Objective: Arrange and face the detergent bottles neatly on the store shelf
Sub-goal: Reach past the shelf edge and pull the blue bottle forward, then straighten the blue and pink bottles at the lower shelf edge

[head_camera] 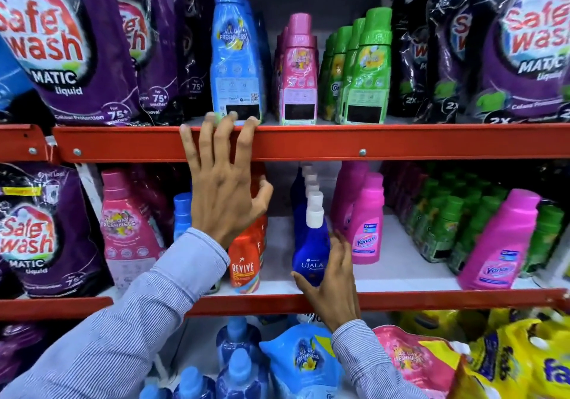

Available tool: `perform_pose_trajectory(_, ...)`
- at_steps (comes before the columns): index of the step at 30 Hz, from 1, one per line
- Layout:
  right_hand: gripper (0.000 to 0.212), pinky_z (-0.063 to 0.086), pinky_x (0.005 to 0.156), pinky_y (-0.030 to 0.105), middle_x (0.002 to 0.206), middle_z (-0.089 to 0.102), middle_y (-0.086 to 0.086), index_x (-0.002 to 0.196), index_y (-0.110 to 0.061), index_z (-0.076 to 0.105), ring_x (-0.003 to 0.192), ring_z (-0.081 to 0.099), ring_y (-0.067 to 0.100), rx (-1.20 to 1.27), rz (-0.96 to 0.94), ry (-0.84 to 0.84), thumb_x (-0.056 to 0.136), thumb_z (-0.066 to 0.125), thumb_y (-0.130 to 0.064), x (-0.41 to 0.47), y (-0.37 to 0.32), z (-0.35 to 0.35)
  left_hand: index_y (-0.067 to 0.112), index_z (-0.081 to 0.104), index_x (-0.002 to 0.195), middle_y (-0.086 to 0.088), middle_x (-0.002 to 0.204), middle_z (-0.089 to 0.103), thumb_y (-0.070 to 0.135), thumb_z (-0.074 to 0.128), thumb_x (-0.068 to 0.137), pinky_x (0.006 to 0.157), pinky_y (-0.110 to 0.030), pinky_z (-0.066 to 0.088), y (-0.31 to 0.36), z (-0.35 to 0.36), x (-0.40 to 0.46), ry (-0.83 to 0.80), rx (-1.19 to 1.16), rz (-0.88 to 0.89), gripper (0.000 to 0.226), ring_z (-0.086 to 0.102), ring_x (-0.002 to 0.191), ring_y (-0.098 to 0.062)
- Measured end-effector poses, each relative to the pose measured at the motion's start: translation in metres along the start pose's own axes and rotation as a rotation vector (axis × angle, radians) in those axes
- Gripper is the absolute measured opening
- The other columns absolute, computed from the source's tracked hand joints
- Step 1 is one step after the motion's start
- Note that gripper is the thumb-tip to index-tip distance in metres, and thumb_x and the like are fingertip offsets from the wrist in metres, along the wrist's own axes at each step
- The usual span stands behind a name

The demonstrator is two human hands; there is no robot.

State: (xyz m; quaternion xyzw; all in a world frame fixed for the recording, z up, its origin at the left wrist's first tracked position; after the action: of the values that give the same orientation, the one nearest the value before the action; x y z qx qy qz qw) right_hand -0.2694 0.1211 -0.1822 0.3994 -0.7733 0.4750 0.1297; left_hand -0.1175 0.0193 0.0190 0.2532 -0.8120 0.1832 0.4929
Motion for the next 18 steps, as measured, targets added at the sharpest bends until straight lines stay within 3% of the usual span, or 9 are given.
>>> perform_pose_trajectory(3,0.102,0.013,0.124,0.044,0.165,0.010,0.008,0.155,-0.020,0.008,0.153,0.006,0.025,-0.219,-0.101,0.054,0.079,0.060,-0.064,-0.001,-0.007,-0.027,0.015,0.027,0.155,-0.019,0.163,0.023,0.040,0.068,0.073,0.120,-0.070,0.007,0.016,-0.006,-0.017,0.000,-0.091,-0.053,0.095,0.012,0.153,-0.043)
perform_pose_trajectory(5,0.099,0.004,0.124,0.050,0.166,0.004,0.009,0.155,-0.020,0.007,0.153,-0.002,0.031,-0.353,-0.138,0.118,0.081,0.052,-0.067,-0.005,-0.006,-0.049,0.013,0.031,0.155,-0.020,0.164,0.024,0.039,0.068,0.074,0.120,-0.070,0.011,0.042,-0.007,-0.040,0.005,-0.157,-0.008,0.092,0.014,0.153,-0.042)
perform_pose_trajectory(8,0.093,0.005,0.121,0.060,0.165,0.003,0.014,0.155,-0.017,0.013,0.152,-0.006,0.038,-0.456,-0.114,0.155,0.084,0.050,-0.063,-0.011,0.012,-0.075,0.011,0.037,0.151,-0.018,0.162,0.030,0.036,0.068,0.075,0.117,-0.070,0.021,0.094,0.009,-0.083,-0.065,-0.269,0.154,0.086,0.021,0.152,-0.040)
perform_pose_trajectory(11,0.089,0.010,0.119,0.064,0.165,0.003,0.017,0.155,-0.016,0.016,0.151,-0.003,0.041,-0.555,-0.024,0.166,0.084,0.052,-0.058,-0.016,0.046,-0.099,0.011,0.034,0.153,-0.014,0.163,0.029,0.038,0.062,0.073,0.116,-0.067,0.028,0.144,0.044,-0.124,-0.243,-0.354,0.283,0.089,0.022,0.153,-0.035)
perform_pose_trajectory(18,0.086,0.013,0.120,0.061,0.163,0.005,0.023,0.155,-0.015,0.012,0.149,0.001,0.047,-0.569,0.184,0.278,0.088,0.049,-0.053,-0.015,0.125,-0.161,0.012,0.034,0.150,-0.015,0.152,0.047,0.045,0.049,0.076,0.117,-0.054,0.024,0.205,0.116,-0.177,-0.612,-0.332,0.374,0.082,0.043,0.142,-0.037)
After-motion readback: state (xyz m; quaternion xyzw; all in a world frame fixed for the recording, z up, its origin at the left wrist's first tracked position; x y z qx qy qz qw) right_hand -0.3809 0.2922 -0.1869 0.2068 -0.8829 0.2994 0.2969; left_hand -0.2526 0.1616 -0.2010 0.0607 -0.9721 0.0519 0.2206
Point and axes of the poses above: each hand's wrist, its own x-axis towards the middle knuckle, its own z-axis out of the palm, y = z × x, the point moved 7 cm from there along x, towards the middle knuckle
